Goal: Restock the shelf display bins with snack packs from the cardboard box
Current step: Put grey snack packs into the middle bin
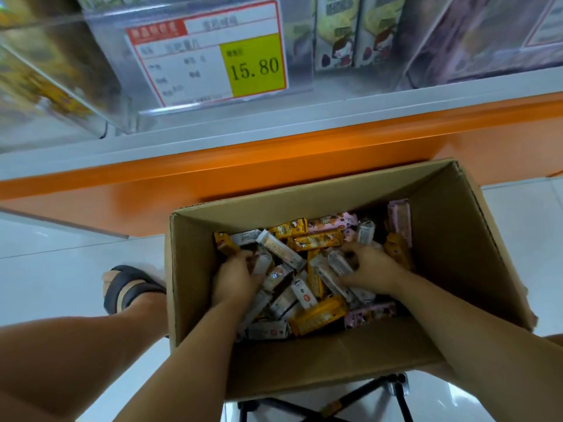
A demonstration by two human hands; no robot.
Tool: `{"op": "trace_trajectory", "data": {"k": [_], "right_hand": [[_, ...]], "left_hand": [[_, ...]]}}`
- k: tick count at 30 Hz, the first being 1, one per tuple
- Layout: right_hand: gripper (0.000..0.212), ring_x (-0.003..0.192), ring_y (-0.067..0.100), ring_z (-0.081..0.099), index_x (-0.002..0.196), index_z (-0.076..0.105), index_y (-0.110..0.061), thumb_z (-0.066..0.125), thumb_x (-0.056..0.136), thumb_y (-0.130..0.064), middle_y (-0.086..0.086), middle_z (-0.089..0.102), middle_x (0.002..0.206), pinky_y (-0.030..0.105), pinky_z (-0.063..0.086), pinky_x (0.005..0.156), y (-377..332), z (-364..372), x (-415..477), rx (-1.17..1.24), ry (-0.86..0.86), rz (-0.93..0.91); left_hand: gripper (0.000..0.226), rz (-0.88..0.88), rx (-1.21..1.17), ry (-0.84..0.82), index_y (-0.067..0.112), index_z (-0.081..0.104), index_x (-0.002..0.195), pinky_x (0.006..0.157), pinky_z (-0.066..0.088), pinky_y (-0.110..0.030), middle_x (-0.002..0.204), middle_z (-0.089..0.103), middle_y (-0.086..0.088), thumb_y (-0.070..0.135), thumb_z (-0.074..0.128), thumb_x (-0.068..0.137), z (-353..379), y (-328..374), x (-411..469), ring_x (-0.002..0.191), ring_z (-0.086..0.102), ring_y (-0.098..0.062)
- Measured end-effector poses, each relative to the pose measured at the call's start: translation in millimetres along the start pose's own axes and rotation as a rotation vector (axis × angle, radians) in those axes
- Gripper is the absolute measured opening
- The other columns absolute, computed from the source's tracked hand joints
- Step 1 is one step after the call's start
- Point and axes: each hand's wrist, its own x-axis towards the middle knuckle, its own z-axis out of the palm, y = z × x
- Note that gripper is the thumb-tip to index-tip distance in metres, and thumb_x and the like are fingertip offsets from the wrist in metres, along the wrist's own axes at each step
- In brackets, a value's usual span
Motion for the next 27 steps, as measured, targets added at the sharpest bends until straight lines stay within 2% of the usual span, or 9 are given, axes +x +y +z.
{"op": "trace_trajectory", "data": {"k": [2,5,6,10,13,16,19,25,27], "right_hand": [[0.071,0.108,0.021,0.059,0.143,0.038,-0.012,0.073,0.082,-0.019,0.009,0.055,0.131,0.034,0.051,0.092,0,-3,3,0.139,-0.089,0.06],[0.072,0.082,0.016,0.061,0.148,0.03,-0.016,0.065,0.085,-0.008,0.014,0.063,0.113,0.022,0.051,0.065,-2,-7,0,0.251,-0.236,0.111],[0.075,0.081,0.015,0.06,0.149,0.027,-0.016,0.065,0.086,-0.007,0.014,0.062,0.113,0.022,0.051,0.065,-1,-6,-1,0.253,-0.272,0.116],[0.082,0.118,0.023,0.052,0.15,0.024,-0.02,0.071,0.083,-0.015,0.009,0.041,0.146,0.025,0.05,0.085,-1,-3,-4,0.241,-0.307,0.122],[0.084,0.127,0.024,0.046,0.148,0.029,-0.022,0.076,0.078,-0.023,0.008,0.039,0.148,0.032,0.043,0.102,0,-2,-2,0.233,-0.305,0.097],[0.079,0.124,0.021,0.049,0.146,0.033,-0.018,0.075,0.079,-0.028,0.005,0.045,0.143,0.027,0.041,0.097,-4,1,-6,0.178,-0.269,0.06],[0.076,0.114,0.018,0.054,0.142,0.037,-0.013,0.076,0.078,-0.024,0.007,0.05,0.138,0.028,0.044,0.095,-11,5,-6,0.24,-0.189,0.037],[0.066,0.096,0.014,0.056,0.133,0.049,-0.015,0.076,0.077,-0.037,0.0,0.06,0.115,0.022,0.046,0.073,-33,14,-4,0.237,0.054,-0.083],[0.071,0.101,0.017,0.056,0.136,0.045,-0.015,0.075,0.077,-0.04,0.001,0.058,0.117,0.022,0.043,0.072,-39,20,-3,0.237,0.11,-0.103]], "left_hand": [[0.047,0.063,0.008,-0.078,0.018,0.051,0.134,0.088,0.045,-0.029,0.129,0.058,-0.003,0.023,0.065,0.09,2,0,-4,0.114,0.056,-0.019],[0.049,0.117,-0.02,-0.154,0.018,0.05,0.136,0.088,0.044,-0.025,0.132,0.056,0.0,0.032,0.062,0.091,2,1,-8,0.115,0.054,-0.015],[0.049,0.116,-0.06,-0.177,0.019,0.051,0.136,0.087,0.043,-0.025,0.132,0.056,0.0,0.035,0.061,0.092,0,1,-9,0.113,0.053,-0.012],[0.035,0.099,-0.125,-0.297,0.021,0.053,0.133,0.084,0.041,-0.025,0.124,0.054,0.005,0.027,0.05,0.098,-4,1,-9,0.102,0.048,-0.008],[0.038,0.039,-0.109,-0.473,0.03,0.049,0.136,0.095,0.043,-0.031,0.135,0.052,0.002,0.03,0.047,0.098,-3,-2,-6,0.114,0.051,-0.015],[0.063,0.048,0.004,-0.635,0.036,0.033,0.146,0.105,0.04,-0.037,0.145,0.042,0.003,0.034,0.061,0.09,-2,-5,-7,0.128,0.045,-0.021],[0.089,0.104,0.162,-0.667,0.031,0.015,0.152,0.109,0.037,-0.039,0.152,0.032,-0.002,0.025,0.071,0.084,-1,-7,-9,0.135,0.037,-0.025],[0.092,0.182,0.256,-0.552,0.025,0.017,0.151,0.11,0.035,-0.036,0.152,0.03,-0.005,0.024,0.076,0.08,3,-13,-8,0.137,0.034,-0.025],[0.087,0.19,0.207,-0.538,0.024,0.022,0.15,0.107,0.038,-0.034,0.15,0.035,-0.003,0.024,0.075,0.081,2,-13,-10,0.134,0.038,-0.023]]}}
